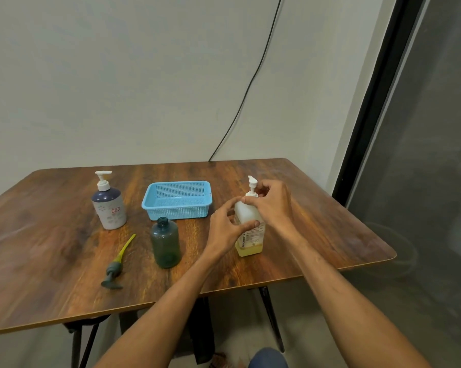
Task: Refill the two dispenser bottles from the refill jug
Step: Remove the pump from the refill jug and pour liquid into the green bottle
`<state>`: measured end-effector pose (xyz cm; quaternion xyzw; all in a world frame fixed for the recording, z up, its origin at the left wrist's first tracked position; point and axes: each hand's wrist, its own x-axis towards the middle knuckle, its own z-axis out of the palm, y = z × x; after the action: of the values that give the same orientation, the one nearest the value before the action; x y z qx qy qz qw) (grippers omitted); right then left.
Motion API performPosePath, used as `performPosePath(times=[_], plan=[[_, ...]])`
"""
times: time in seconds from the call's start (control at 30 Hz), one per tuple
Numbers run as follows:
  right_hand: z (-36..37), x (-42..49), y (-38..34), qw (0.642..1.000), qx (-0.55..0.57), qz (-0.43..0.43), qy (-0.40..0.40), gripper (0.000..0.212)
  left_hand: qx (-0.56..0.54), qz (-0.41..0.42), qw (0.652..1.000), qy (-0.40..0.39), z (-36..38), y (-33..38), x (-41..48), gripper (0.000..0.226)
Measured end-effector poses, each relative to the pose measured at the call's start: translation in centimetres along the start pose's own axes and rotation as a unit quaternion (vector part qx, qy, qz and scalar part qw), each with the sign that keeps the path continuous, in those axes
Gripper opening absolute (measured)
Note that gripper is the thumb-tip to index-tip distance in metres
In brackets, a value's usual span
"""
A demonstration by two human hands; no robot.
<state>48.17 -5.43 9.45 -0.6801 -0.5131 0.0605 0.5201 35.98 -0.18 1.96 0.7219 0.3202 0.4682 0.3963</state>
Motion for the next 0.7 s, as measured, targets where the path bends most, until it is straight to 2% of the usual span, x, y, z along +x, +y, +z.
performPosePath(times=[0.1,0.17,0.23,0.37,0.43,0.5,0.57,0.7], plan=[[-1.6,0.7,0.3,0.995,0.04,0.02,-0.091,0.02,-0.004,-0.004,1.0,-0.003,0.1,-0.2,0.1,0.08],[-2.5,0.9,0.7,0.985,0.113,0.04,-0.127,0.031,-0.004,-0.004,1.0,-0.002,0.1,-0.3,0.1,0.081],[-2.6,0.8,0.7,0.981,0.134,0.055,-0.13,0.042,-0.006,-0.007,1.0,0.001,0.2,-0.4,0.1,0.081],[-0.4,0.3,0.2,0.999,0.003,0.017,-0.039,0.047,-0.008,-0.012,1.0,0.007,0.3,-0.5,0.0,0.076],[0.1,0.3,0.0,1.0,-0.017,0.01,-0.013,0.041,-0.01,-0.014,1.0,0.005,0.3,-0.6,0.1,0.076],[-0.3,0.7,-0.3,0.999,-0.001,0.023,-0.045,0.031,-0.013,-0.014,1.0,0.003,0.3,-0.6,0.1,0.082],[-1.4,1.4,0.1,0.992,0.034,0.035,-0.112,0.023,-0.013,-0.016,1.0,0.001,0.3,-0.8,0.2,0.086],[-2.5,2.1,0.8,0.98,0.104,0.051,-0.163,0.039,-0.011,-0.018,1.0,0.0,0.4,-1.0,0.3,0.089]])
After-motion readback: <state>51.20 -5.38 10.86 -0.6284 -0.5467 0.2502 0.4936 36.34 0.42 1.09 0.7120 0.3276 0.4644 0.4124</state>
